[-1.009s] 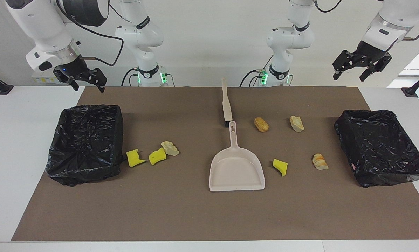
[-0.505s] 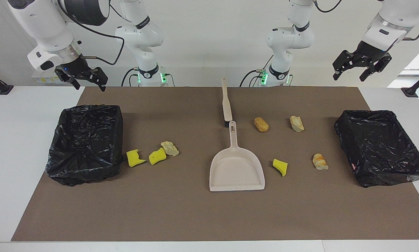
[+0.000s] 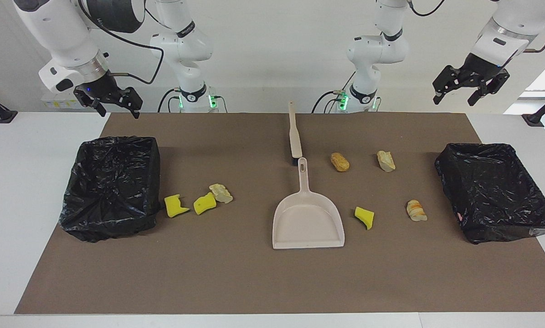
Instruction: Sweep and dump trash in bin
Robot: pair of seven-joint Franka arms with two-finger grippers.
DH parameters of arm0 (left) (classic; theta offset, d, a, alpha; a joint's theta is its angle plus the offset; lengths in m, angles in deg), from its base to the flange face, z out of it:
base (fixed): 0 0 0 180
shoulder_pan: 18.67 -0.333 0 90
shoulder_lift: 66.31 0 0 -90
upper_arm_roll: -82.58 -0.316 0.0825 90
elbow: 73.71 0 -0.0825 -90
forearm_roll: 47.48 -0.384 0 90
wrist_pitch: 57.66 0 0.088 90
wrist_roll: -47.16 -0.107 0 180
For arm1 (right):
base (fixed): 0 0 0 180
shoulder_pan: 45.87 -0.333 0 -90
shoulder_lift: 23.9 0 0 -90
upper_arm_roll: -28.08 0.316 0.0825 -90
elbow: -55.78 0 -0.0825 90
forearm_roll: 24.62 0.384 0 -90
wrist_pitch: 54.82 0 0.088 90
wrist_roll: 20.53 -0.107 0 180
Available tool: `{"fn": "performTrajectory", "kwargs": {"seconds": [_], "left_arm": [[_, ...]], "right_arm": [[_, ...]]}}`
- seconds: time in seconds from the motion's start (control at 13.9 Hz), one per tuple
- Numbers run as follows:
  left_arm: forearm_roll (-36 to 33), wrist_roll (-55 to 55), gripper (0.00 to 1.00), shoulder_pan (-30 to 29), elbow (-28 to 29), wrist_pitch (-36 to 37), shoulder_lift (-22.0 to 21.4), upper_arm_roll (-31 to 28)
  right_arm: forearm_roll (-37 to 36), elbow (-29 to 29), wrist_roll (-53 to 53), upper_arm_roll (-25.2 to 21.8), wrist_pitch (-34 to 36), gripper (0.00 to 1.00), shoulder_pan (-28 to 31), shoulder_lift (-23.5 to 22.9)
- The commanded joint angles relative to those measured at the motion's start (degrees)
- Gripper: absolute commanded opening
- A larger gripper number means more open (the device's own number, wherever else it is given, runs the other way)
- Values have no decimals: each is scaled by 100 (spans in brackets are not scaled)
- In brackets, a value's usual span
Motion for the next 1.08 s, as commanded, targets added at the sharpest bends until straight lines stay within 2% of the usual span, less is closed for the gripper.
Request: {"fn": "performTrajectory", "kwargs": {"seconds": [0.0,0.65,1.01], "left_arm": [[12,-55,100,-38,140,-53,-109,11],[12,-55,100,-38,140,-53,-108,11],[12,-55,100,-38,140,-53,-109,11]], "right_arm": [[-40,130,152,10,-9,100,41,130],[-75,201,152,-16,-140,100,94,148],[-84,508,152,-16,-475,100,94,280]]}}
